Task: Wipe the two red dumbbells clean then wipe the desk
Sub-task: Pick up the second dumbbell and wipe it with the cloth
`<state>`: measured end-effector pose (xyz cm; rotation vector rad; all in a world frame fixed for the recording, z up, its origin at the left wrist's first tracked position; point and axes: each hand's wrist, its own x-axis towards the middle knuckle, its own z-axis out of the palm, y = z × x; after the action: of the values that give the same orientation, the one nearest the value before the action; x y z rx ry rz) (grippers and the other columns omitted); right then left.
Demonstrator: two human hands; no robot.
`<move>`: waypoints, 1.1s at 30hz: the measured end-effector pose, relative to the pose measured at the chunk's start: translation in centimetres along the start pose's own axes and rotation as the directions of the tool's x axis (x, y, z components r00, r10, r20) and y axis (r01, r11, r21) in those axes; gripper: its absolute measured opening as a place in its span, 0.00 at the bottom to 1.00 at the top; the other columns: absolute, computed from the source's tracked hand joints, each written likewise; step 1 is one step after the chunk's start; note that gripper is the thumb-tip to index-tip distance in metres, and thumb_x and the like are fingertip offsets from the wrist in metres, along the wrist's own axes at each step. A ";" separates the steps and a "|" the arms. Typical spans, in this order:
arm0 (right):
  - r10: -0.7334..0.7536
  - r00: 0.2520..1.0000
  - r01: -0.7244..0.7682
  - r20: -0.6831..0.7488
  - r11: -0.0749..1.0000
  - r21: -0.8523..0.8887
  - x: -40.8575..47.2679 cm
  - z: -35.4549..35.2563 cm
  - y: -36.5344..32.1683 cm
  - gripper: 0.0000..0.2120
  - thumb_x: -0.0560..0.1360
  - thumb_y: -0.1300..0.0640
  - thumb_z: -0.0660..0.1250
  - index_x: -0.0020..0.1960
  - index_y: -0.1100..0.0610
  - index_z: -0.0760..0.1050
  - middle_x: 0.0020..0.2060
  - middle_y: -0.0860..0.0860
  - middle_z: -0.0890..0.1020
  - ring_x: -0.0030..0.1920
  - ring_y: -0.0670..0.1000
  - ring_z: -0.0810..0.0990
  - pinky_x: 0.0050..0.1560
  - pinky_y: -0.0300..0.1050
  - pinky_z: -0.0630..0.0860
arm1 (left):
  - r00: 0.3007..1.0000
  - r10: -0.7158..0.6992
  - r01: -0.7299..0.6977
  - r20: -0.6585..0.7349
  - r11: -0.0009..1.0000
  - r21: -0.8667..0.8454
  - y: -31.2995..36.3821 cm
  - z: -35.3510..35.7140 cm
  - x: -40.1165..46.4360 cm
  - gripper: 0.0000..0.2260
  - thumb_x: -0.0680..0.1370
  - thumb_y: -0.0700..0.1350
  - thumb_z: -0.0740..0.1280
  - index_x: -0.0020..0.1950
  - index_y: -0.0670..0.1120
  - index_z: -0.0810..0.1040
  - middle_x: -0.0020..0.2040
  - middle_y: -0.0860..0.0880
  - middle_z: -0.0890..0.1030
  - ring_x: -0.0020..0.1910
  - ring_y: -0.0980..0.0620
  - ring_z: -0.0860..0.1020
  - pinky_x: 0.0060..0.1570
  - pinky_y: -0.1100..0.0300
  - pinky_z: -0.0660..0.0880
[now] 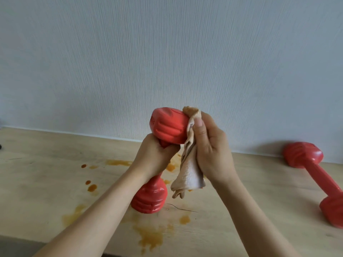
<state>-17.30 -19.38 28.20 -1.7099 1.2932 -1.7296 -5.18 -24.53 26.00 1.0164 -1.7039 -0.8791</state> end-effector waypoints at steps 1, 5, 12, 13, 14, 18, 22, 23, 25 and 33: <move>-0.013 1.000 0.013 0.013 1.000 -0.019 -0.2 0.2 0.0 0.18 0.79 0.49 0.55 0.65 0.53 0.72 0.51 0.50 0.81 0.54 0.48 0.80 0.58 0.46 0.74 | 1.000 -0.023 0.022 -0.009 0.999 -0.035 -0.1 -0.1 0.1 0.13 0.64 0.49 0.65 0.30 0.38 0.74 0.25 0.38 0.72 0.23 0.50 0.70 0.27 0.58 0.66; -0.057 0.998 0.058 0.013 0.996 -0.063 -0.2 0.6 0.1 0.17 0.77 0.51 0.57 0.65 0.43 0.69 0.55 0.43 0.80 0.57 0.40 0.77 0.59 0.36 0.70 | 0.999 -0.046 0.046 -0.003 0.995 -0.089 -0.3 -0.5 0.3 0.06 0.65 0.47 0.65 0.30 0.46 0.76 0.25 0.40 0.74 0.22 0.50 0.72 0.27 0.58 0.68; 0.001 0.993 0.019 0.121 0.986 -0.166 -1.2 0.1 1.2 0.07 0.76 0.55 0.58 0.47 0.51 0.75 0.34 0.47 0.78 0.33 0.44 0.77 0.37 0.36 0.74 | 0.999 -0.031 0.025 -0.037 0.986 -0.165 -0.7 -1.0 0.6 0.05 0.66 0.43 0.66 0.34 0.42 0.75 0.27 0.44 0.69 0.26 0.50 0.70 0.29 0.56 0.70; -0.007 0.994 0.031 0.110 0.975 -0.218 -1.3 0.2 1.2 0.07 0.76 0.55 0.59 0.49 0.50 0.75 0.35 0.46 0.78 0.34 0.44 0.78 0.37 0.34 0.73 | 0.998 -0.038 0.030 -0.042 0.984 -0.176 -0.8 -1.1 0.6 0.05 0.66 0.43 0.66 0.33 0.42 0.75 0.27 0.44 0.69 0.26 0.50 0.70 0.29 0.56 0.70; -0.018 0.997 0.037 0.077 0.968 -0.248 -1.3 0.2 1.0 0.07 0.76 0.55 0.59 0.51 0.49 0.73 0.35 0.44 0.79 0.35 0.43 0.79 0.37 0.34 0.73 | 0.998 -0.052 0.043 -0.045 0.982 -0.181 -0.8 -1.1 0.7 0.04 0.66 0.43 0.66 0.33 0.44 0.75 0.26 0.45 0.70 0.26 0.50 0.70 0.29 0.57 0.70; -0.203 0.979 0.197 0.021 0.910 -0.366 -1.2 0.4 -0.3 0.07 0.77 0.54 0.61 0.53 0.44 0.71 0.43 0.43 0.80 0.41 0.45 0.80 0.41 0.44 0.76 | 0.986 -0.153 0.137 -0.061 0.967 -0.214 -0.7 -1.3 0.7 0.04 0.64 0.45 0.66 0.29 0.49 0.78 0.24 0.49 0.73 0.23 0.51 0.72 0.29 0.58 0.71; -0.129 0.991 0.114 -0.031 0.947 -0.301 -0.6 0.5 0.3 0.05 0.78 0.55 0.61 0.48 0.44 0.72 0.41 0.46 0.81 0.39 0.45 0.79 0.40 0.41 0.75 | 0.996 -0.088 0.087 0.002 0.984 -0.153 -0.9 -1.0 0.5 0.05 0.66 0.45 0.66 0.33 0.44 0.76 0.25 0.47 0.73 0.24 0.50 0.73 0.30 0.57 0.70; -0.082 0.995 0.065 -0.050 0.958 -0.280 -0.3 0.2 0.7 0.05 0.79 0.55 0.60 0.47 0.45 0.71 0.38 0.47 0.81 0.37 0.46 0.79 0.39 0.42 0.75 | 0.998 -0.068 0.070 0.016 0.988 -0.138 -0.8 -0.8 0.4 0.05 0.66 0.45 0.66 0.33 0.44 0.75 0.26 0.46 0.72 0.24 0.50 0.73 0.30 0.56 0.70; -0.080 0.994 0.052 -0.076 0.948 -0.315 0.1 -0.2 1.0 0.06 0.79 0.56 0.60 0.46 0.47 0.72 0.38 0.48 0.80 0.37 0.46 0.78 0.38 0.44 0.74 | 0.998 -0.062 0.063 0.019 0.989 -0.131 -0.7 -0.6 0.2 0.06 0.67 0.45 0.66 0.34 0.42 0.74 0.27 0.43 0.71 0.24 0.49 0.72 0.30 0.55 0.69; -0.272 0.960 0.222 -0.059 0.876 -0.429 -1.1 1.6 -1.3 0.07 0.77 0.51 0.58 0.48 0.49 0.75 0.43 0.46 0.75 0.38 0.45 0.77 0.38 0.44 0.75 | 0.990 -0.107 0.099 -0.087 0.990 -0.097 -0.2 -0.6 0.4 0.14 0.72 0.40 0.68 0.27 0.39 0.74 0.22 0.45 0.73 0.20 0.55 0.71 0.21 0.67 0.66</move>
<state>-15.15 -18.33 28.35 -2.1188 1.6586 -1.8094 -4.66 -25.01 26.12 1.0736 -1.5310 -0.9544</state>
